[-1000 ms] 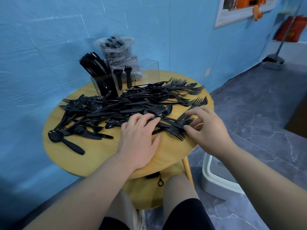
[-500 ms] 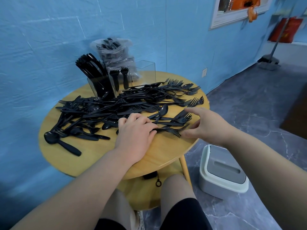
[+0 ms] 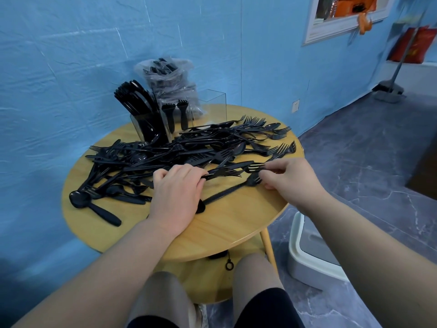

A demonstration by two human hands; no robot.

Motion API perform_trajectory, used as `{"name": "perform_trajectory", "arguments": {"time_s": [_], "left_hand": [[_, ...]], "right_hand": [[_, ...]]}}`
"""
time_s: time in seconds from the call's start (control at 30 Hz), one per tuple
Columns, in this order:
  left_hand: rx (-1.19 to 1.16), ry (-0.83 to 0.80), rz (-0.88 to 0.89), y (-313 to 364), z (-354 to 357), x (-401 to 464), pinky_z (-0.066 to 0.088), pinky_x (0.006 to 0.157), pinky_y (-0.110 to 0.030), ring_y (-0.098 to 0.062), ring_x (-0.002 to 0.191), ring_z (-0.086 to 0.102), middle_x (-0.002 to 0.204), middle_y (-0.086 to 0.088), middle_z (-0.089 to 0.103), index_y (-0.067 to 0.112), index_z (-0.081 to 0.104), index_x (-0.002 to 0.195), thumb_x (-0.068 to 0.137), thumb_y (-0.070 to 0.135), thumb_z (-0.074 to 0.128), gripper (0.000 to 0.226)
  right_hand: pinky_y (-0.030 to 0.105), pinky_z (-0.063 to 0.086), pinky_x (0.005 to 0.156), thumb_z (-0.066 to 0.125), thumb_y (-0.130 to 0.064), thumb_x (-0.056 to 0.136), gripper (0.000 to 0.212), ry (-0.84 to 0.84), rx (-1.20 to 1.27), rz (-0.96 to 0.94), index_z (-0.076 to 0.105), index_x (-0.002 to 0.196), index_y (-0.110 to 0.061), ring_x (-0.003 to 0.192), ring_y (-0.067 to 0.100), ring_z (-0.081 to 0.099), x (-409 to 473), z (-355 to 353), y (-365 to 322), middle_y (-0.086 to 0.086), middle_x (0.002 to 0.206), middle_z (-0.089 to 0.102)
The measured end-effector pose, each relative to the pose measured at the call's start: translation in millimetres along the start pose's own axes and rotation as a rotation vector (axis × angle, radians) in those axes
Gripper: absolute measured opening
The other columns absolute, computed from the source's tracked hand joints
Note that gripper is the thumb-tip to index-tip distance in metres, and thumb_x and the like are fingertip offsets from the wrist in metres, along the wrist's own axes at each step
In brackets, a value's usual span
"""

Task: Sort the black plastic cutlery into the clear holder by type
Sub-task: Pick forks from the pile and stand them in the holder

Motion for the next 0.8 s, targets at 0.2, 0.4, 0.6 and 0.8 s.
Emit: {"name": "perform_trajectory", "arguments": {"time_s": [0.2,0.4,0.6,0.8], "left_hand": [[-0.128,0.029,-0.097,-12.4,-5.6,-1.3,0.041,0.085,-0.041,-0.022,0.078,0.062,0.096,-0.001,0.064,0.013,0.067,0.11,0.093,0.013,0.052,0.022],[-0.209,-0.021,-0.171,-26.4,-7.8,-1.0,0.051,0.071,-0.037,-0.023,0.085,0.061,0.106,-0.002,0.06,0.012,0.063,0.119,0.097,0.015,0.049,0.027],[-0.25,-0.005,-0.243,-30.2,-6.3,-1.6,0.04,0.072,-0.022,-0.015,0.089,0.058,0.111,0.002,0.058,0.016,0.057,0.13,0.098,0.019,0.048,0.033],[-0.249,-0.033,-0.236,-29.3,-4.9,-2.4,0.039,0.075,-0.02,-0.013,0.09,0.058,0.114,0.004,0.059,0.02,0.053,0.133,0.097,0.019,0.052,0.037]], "right_hand": [[0.029,0.054,0.079,0.065,-0.025,0.088,0.016,0.097,0.044,-0.015,0.072,0.101,-0.019,0.081,0.013,0.064,5.0,14.0,-7.9,-0.009,0.085,0.067],[0.03,0.055,0.081,0.066,-0.017,0.087,0.014,0.107,0.08,-0.069,0.07,0.1,-0.018,0.083,0.012,0.065,14.3,33.7,-20.0,-0.007,0.088,0.067],[0.009,0.046,0.067,0.07,-0.025,0.085,0.024,0.043,0.069,-0.091,0.066,0.109,-0.026,0.079,-0.001,0.059,11.0,32.6,-15.8,-0.017,0.088,0.063],[0.01,0.045,0.069,0.069,-0.016,0.085,0.034,-0.032,-0.03,-0.128,0.062,0.117,-0.025,0.08,-0.003,0.059,6.3,35.5,-12.8,-0.014,0.091,0.063]]}}
Point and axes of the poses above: each hand's wrist, its own x-axis towards the middle knuckle, its own z-axis out of the palm, y = z × x, the point moved 2 cm from there along x, towards the middle knuckle
